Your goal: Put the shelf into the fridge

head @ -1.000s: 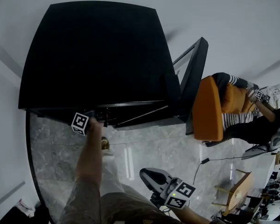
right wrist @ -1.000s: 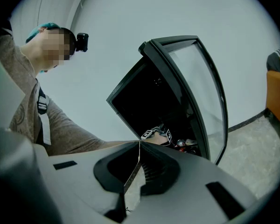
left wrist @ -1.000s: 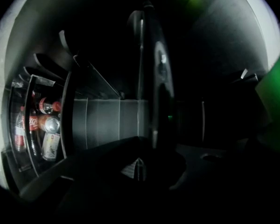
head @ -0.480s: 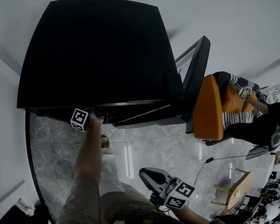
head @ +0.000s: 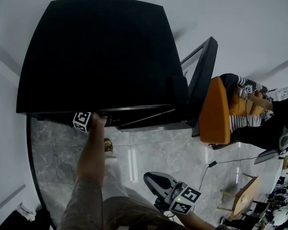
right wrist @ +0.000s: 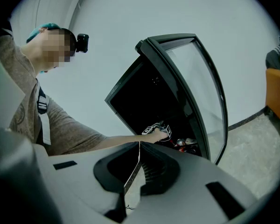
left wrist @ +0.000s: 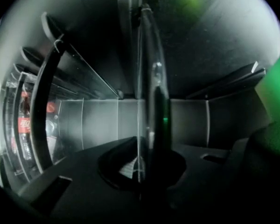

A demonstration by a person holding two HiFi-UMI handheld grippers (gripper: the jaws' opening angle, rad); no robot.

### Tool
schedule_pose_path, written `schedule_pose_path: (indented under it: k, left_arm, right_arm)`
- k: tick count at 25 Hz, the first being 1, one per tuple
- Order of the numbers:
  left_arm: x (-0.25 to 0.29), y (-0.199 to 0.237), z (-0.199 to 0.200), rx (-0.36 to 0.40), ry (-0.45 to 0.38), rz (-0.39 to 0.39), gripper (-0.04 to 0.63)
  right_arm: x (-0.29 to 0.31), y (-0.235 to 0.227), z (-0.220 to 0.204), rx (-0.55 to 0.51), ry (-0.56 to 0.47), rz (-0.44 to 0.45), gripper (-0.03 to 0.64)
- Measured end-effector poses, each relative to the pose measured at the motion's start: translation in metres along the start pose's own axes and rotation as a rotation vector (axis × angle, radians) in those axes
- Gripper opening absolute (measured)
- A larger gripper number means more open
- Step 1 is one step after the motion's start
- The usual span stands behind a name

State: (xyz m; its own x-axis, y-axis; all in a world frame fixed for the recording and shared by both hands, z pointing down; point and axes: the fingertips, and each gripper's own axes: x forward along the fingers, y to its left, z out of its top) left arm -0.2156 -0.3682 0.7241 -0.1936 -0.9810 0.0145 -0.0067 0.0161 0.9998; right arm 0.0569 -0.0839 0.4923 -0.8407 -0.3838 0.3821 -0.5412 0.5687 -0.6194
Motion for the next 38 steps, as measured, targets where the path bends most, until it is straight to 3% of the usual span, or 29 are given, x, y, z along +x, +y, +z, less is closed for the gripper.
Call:
schedule_pose_path:
  k: [3, 6, 9, 20, 23, 24, 26, 27, 38]
  left_arm:
    - [-0.001, 0.002, 0.000, -0.015, 0.002, 0.007, 0.045]
    - [-0.004, 0.005, -0.001, -0.047, 0.018, -0.005, 0.193]
    - [-0.010, 0.004, -0.006, -0.048, 0.048, -0.001, 0.230]
    - [-0.080, 0.015, -0.009, -0.077, 0.068, 0.059, 0.236]
    - [-0.101, 0.011, -0.013, -0.078, 0.088, 0.070, 0.233]
    - [-0.107, 0.009, -0.014, -0.075, 0.092, 0.082, 0.200]
    - [-0.116, 0.007, -0.018, -0.054, 0.111, 0.107, 0.028]
    - [-0.119, 0.005, -0.021, -0.036, 0.132, 0.111, 0.006]
    - [-0.156, -0.063, -0.027, 0.021, 0.279, 0.075, 0.003]
  right_arm:
    - [0.000, 0.000, 0.001, 0.000, 0.000, 0.005, 0.021]
    - [0.001, 0.002, 0.001, -0.004, 0.002, 0.014, 0.021]
    - [0.001, 0.003, 0.000, -0.007, 0.003, 0.023, 0.021]
    - [0.004, 0.020, 0.006, -0.047, -0.010, 0.086, 0.021]
    - [0.004, 0.027, 0.006, -0.056, -0.010, 0.106, 0.021]
    - [0.004, 0.029, 0.005, -0.058, -0.008, 0.112, 0.021]
    - [0.004, 0.032, 0.006, -0.063, -0.006, 0.125, 0.021]
    - [0.004, 0.033, 0.007, -0.066, -0.007, 0.131, 0.021]
    - [-0.010, 0.041, 0.013, -0.096, -0.031, 0.158, 0.021]
